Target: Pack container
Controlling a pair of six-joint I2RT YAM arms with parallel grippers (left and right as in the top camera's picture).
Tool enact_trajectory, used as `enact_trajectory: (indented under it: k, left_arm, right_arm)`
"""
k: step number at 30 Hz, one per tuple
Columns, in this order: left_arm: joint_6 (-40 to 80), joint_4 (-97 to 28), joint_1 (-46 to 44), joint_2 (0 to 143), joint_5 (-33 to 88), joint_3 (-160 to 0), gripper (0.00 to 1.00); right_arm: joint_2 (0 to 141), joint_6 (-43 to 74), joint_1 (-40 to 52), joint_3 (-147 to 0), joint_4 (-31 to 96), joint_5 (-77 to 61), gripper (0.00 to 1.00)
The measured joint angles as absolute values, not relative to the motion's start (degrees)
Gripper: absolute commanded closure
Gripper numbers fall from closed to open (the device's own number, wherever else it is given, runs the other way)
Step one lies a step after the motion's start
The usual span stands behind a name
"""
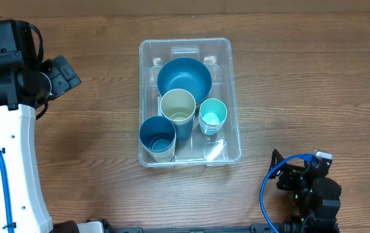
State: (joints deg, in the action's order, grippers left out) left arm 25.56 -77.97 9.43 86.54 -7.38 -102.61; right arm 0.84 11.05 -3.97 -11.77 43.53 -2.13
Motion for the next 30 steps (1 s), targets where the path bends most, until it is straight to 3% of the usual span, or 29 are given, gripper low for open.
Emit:
enact_trajectory:
  k: [5, 12, 16, 30]
  left_arm:
    - [25.54, -75.46, 9.34, 85.06, -8.03, -100.86, 0.0]
    - [18.74, -42.33, 6.26, 66.19, -8.16, -78.89, 0.0]
    - [13.69, -31.97, 5.98, 52.58, -6.7, -65.25, 0.0]
    - [2.87, -21.69, 5.98, 21.56, -4.45, -23.77, 0.0]
  right_arm:
    - [0.84, 11.05, -3.97, -11.77, 43.55, -2.13, 0.0]
    - [0.84, 11.07, -3.97, -11.66, 43.64, -2.11, 0.0]
    - [0.84, 11.05, -3.99, -11.57, 43.75, -2.15, 0.0]
    - [0.84, 11.05, -3.97, -11.55, 43.72, -2.13, 0.0]
